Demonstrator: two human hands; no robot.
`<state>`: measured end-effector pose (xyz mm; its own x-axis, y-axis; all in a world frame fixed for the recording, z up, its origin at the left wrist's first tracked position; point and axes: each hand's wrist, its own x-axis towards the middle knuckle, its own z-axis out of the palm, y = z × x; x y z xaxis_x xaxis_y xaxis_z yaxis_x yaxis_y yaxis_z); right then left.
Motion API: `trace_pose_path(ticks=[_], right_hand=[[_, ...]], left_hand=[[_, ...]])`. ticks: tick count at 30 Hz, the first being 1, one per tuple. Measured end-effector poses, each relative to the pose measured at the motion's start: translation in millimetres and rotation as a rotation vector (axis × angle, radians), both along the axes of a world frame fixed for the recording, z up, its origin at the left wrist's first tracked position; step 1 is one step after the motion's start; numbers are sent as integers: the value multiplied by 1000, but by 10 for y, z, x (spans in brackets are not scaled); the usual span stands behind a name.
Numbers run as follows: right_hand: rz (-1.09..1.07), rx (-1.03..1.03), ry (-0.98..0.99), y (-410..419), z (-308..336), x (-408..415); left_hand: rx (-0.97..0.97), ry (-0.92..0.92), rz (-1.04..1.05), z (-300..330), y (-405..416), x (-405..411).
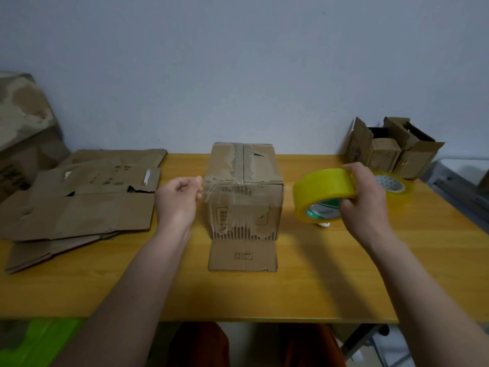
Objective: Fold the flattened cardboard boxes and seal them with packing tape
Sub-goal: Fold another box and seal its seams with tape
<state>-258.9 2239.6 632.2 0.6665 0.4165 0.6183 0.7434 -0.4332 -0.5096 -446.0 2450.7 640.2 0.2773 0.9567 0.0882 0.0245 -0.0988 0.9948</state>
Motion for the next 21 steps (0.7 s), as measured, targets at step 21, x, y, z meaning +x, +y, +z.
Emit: trace_pose_path(ticks=[21], right_hand=[[-19, -228, -148, 356, 290, 168]], left_hand=[[141, 240, 65, -33, 405, 245]])
